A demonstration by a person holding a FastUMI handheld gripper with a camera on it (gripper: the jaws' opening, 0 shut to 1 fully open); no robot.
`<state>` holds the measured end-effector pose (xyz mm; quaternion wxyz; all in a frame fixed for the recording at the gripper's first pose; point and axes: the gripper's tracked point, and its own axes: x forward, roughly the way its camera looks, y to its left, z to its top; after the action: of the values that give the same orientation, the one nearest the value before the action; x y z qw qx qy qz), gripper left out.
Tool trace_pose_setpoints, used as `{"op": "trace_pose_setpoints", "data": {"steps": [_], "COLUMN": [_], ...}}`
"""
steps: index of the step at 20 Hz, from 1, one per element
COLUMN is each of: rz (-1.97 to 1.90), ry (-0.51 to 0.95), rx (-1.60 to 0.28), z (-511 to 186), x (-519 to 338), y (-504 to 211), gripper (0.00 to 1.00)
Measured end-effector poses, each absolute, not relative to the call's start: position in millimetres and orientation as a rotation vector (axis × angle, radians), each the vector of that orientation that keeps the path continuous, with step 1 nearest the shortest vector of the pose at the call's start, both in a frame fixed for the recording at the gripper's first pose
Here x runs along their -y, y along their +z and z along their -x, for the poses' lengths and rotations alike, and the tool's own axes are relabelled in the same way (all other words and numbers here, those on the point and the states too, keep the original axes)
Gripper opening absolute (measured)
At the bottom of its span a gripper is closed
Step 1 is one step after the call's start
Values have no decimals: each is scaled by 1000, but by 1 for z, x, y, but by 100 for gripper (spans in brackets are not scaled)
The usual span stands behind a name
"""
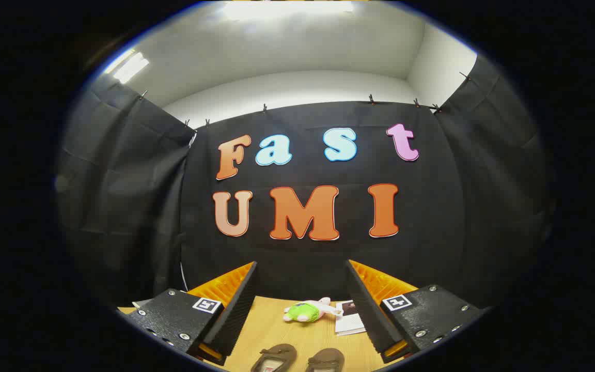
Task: Open the storage box then place both shoes into the box .Put the left shoe in first, then the right shoe, with the right side of both shoes facing outward in a uniform manner.
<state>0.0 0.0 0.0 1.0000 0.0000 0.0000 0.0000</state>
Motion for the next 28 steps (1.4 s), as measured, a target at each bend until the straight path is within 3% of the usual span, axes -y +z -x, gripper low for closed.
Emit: {"op": "trace_pose_setpoints", "data": {"steps": [20,28], "rz": [-41,-222], "ry": [-32,99], "rx": [-28,-172], "z": [5,-15], "x": [23,-23], "y": [-8,-61], "gripper": [97,97]}}
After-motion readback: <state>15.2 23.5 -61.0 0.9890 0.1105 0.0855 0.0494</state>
